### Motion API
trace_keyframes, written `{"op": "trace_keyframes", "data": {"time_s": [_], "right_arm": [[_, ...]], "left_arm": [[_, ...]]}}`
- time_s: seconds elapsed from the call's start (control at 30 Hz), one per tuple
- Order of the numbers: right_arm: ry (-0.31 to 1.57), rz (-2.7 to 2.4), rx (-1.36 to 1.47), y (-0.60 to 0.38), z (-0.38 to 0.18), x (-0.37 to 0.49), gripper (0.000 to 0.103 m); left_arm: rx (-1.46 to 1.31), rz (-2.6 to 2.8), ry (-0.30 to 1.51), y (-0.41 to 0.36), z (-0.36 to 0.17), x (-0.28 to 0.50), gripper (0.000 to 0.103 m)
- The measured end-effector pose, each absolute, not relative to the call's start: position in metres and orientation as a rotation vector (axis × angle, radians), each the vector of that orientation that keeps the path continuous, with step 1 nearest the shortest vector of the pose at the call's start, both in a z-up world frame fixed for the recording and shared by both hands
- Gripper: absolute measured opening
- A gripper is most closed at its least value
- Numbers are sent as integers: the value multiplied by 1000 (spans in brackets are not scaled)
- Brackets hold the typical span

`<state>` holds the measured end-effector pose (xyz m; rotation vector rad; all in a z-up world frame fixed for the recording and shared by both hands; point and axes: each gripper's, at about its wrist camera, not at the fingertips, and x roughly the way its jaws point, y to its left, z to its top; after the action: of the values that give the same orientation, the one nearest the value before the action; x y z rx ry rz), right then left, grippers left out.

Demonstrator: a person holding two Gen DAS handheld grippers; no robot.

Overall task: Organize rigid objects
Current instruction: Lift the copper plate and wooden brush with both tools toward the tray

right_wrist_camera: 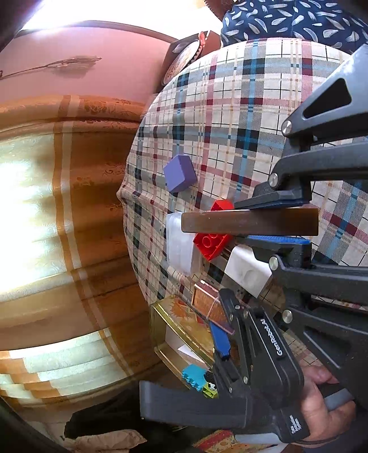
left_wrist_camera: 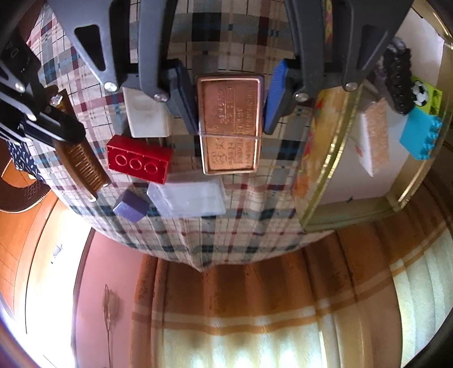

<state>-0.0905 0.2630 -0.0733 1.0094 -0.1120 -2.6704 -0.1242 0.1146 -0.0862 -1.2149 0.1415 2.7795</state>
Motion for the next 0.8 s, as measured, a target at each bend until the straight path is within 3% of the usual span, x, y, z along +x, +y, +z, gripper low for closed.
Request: {"op": "trace_keyframes", "data": {"time_s": [0.53, 0.8], "right_arm": [[58, -2735, 842, 237, -60, -70, 17], [34, -2748, 812, 240, -58, -69, 17]], "left_arm": [[-1099, 2874, 76, 101, -75, -104, 45], [-1035, 2919, 45, 94, -71, -95, 45]]}}
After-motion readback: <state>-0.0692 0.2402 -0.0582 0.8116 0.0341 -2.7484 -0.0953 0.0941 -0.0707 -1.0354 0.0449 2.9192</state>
